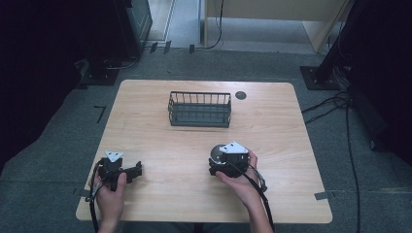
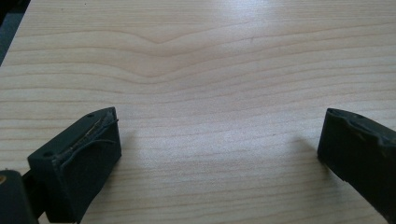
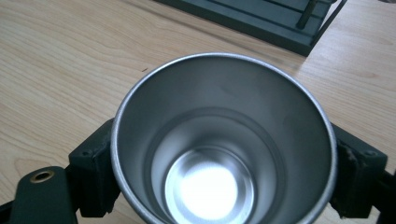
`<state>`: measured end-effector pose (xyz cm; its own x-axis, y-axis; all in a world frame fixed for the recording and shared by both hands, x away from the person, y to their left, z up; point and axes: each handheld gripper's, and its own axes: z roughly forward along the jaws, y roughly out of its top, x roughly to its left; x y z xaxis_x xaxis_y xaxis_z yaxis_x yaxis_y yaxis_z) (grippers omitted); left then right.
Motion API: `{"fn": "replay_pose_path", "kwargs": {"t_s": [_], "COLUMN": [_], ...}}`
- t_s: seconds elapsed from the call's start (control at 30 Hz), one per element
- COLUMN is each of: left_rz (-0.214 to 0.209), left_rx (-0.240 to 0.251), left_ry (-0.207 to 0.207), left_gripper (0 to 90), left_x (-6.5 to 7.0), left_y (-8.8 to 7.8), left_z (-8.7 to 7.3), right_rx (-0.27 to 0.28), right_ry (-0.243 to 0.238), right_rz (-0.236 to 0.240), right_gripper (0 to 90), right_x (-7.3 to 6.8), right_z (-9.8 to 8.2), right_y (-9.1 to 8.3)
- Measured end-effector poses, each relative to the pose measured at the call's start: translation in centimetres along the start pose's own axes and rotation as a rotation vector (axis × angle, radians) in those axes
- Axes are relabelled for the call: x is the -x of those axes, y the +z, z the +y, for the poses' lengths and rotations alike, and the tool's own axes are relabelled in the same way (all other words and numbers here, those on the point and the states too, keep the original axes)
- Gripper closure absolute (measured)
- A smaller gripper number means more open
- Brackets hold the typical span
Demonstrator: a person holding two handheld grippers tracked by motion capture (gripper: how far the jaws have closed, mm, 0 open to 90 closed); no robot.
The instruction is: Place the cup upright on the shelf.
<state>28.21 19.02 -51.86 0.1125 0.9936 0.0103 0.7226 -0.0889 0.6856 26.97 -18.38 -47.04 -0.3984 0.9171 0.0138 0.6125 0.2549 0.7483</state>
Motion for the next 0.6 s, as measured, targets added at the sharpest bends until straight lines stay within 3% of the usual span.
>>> {"fn": "replay_pose_path", "kwargs": {"t_s": [0.6], "left_rz": [0.0], "left_rx": [0.0], "left_ry": [0.0], "left_gripper": [0.0], "left_x": [0.0], "left_y": [0.0], "left_z": [0.0], "right_rx": [0.022], "right_ry": [-0.006], "right_rz": [0.018], "right_gripper": [14.2], "right_x": [0.3], "right_z": [3.0], "right_y": [-0.3]}}
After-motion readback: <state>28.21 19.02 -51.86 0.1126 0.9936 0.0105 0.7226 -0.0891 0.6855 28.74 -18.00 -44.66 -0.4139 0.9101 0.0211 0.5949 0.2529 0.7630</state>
